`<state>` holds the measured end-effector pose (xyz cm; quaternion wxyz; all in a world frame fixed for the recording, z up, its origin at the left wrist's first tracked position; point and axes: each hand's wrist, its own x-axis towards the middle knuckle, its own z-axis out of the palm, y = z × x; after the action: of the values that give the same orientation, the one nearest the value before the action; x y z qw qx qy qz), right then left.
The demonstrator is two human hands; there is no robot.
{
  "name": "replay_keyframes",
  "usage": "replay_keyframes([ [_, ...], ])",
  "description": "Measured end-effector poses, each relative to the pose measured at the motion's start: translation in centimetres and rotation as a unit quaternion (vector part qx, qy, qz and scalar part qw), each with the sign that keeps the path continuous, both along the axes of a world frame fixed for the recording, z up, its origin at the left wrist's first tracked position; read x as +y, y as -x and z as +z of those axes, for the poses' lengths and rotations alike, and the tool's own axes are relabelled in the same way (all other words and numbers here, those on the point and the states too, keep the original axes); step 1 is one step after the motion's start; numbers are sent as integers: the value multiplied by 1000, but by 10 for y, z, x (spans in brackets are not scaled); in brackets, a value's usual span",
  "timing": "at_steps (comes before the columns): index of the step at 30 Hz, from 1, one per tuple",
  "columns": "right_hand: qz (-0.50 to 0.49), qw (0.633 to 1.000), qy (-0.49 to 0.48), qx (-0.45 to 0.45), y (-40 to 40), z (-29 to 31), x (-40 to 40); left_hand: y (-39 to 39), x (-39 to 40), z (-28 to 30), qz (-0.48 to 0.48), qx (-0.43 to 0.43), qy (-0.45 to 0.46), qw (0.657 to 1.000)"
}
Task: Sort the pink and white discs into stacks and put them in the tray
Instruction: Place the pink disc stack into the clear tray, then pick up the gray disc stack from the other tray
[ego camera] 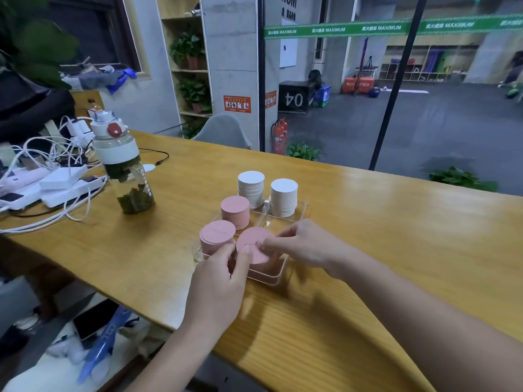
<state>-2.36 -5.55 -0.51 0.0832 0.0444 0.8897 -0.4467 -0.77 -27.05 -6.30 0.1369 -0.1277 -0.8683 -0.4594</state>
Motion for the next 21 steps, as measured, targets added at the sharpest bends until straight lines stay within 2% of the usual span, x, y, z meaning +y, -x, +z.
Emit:
replay_keyframes([
  [4,1,994,-99,41,8,-1,-5,8,5,5,19,-3,31,999],
  [7,-16,986,-133,96,4,-4,-8,6,7,12,15,-9,35,999],
  [17,-30,986,-73,150,-36,-3,19,-18,3,27,23,21,43,999],
  [21,-46,980,-53,185,-92,4,48,-43,35,38,-31,39,34,998],
])
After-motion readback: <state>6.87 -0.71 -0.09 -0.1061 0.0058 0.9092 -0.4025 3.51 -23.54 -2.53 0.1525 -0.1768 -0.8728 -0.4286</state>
